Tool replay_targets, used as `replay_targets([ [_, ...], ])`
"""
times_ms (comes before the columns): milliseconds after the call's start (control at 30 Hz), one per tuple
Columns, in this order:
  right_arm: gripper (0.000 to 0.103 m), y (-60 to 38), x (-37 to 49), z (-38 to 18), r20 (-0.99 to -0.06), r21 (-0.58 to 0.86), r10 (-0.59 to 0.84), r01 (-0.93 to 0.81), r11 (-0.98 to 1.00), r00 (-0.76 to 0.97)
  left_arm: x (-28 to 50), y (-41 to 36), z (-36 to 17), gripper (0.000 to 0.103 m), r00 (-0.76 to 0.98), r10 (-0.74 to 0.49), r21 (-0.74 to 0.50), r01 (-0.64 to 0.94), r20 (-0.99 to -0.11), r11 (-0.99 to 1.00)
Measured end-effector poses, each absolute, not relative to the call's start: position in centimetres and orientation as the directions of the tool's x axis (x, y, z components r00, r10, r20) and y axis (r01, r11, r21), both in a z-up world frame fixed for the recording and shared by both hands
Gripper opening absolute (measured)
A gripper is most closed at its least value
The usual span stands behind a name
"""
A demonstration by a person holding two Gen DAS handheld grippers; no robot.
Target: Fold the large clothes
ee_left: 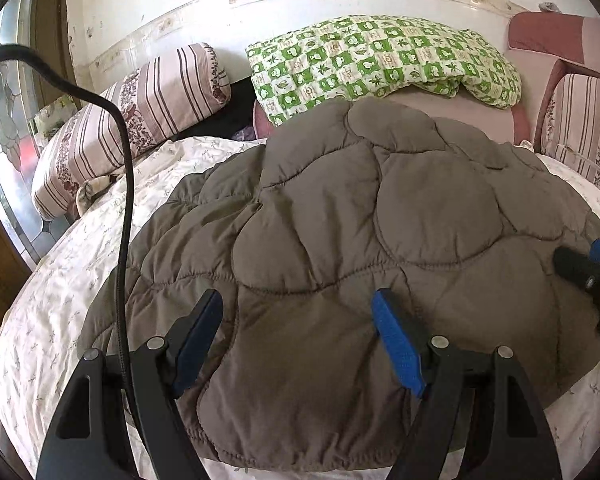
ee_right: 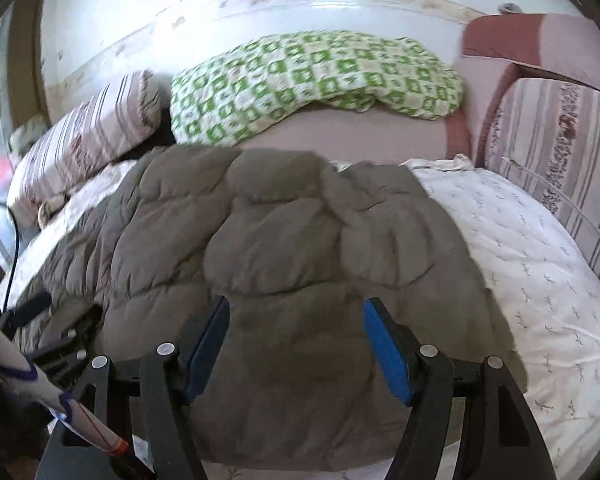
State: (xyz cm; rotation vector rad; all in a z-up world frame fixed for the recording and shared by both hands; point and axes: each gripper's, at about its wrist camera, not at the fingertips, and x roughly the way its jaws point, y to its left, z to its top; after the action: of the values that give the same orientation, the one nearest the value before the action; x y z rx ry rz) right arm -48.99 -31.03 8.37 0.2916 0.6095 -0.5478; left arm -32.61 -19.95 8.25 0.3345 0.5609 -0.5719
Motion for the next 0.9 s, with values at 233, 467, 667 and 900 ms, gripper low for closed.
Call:
replay_targets([
  [233,0.076,-31.0,-48.5,6.7,-0.655,0.092,-0.373,0.559,0.824,0.657,-32.5,-20.0,8.1,0.077,0.693,-0.415,0.136,0.592,-0.589,0.795],
  [467,0.077,-30.9,-49.0,7.0,-0.648,0.098,-0.376,0.562,0.821,0.662,-32.4,-20.0,8.1,0.077,0.691,-0.417,0.132,0.593,-0.591,0.795],
  [667,0.077,-29.9,-49.4,8.1,-0.605,0.073,-0.397,0.544,0.836,0.691,-32.4,-19.8,8.1,0.077,0.690,-0.418,0.132,0.593,-0.591,0.794],
  [900,0.077,-29.5,-48.7,7.5,-0.630,0.047,-0.387,0.531,0.846,0.673,-32.3,-19.7,8.1,0.078,0.684,-0.419,0.119,0.592,-0.597,0.797],
])
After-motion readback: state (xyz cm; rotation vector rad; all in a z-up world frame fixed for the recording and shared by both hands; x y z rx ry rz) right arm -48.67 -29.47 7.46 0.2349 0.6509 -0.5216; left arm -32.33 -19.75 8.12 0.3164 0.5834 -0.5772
